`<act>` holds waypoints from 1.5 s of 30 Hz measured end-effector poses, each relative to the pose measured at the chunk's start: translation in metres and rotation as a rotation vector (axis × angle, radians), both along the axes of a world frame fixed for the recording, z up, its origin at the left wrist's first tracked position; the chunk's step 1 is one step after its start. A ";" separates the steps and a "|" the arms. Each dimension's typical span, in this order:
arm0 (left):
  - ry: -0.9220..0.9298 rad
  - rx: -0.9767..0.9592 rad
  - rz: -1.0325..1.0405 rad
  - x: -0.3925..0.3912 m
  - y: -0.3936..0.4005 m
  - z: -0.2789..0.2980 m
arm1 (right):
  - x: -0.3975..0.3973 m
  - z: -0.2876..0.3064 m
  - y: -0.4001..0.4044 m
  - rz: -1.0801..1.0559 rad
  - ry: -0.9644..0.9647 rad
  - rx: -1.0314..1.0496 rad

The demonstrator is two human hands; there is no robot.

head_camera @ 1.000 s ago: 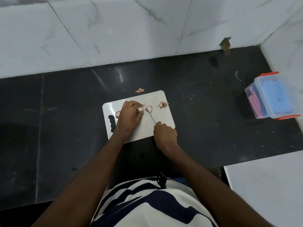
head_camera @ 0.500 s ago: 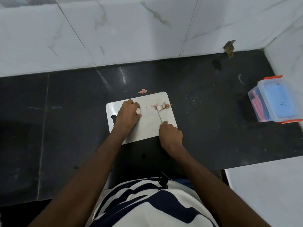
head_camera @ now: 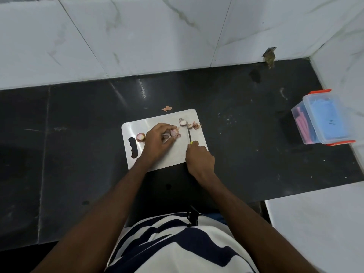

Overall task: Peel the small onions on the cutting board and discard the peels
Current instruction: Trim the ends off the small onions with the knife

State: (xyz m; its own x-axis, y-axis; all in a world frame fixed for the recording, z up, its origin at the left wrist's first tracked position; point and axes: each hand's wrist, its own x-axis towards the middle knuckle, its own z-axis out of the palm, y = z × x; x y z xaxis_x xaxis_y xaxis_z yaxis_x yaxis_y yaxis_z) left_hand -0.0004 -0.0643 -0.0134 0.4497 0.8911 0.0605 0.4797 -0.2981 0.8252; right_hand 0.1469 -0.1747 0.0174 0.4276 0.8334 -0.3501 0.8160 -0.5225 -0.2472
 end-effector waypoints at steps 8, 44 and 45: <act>-0.095 -0.046 0.107 0.001 -0.010 -0.005 | 0.003 0.004 0.007 0.066 0.012 0.014; -0.054 0.020 0.199 0.001 -0.004 -0.029 | -0.010 -0.012 0.014 0.282 -0.047 -0.089; -0.055 0.020 0.200 0.001 -0.004 -0.030 | -0.009 -0.012 0.014 0.296 -0.067 -0.094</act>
State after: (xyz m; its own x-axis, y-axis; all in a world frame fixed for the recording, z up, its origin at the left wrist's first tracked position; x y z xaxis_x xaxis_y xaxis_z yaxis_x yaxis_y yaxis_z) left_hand 0.0008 -0.0683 -0.0431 0.2593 0.9607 0.0990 0.4855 -0.2183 0.8466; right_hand 0.1378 -0.1605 0.0053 0.1960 0.8905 -0.4106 0.9489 -0.2778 -0.1495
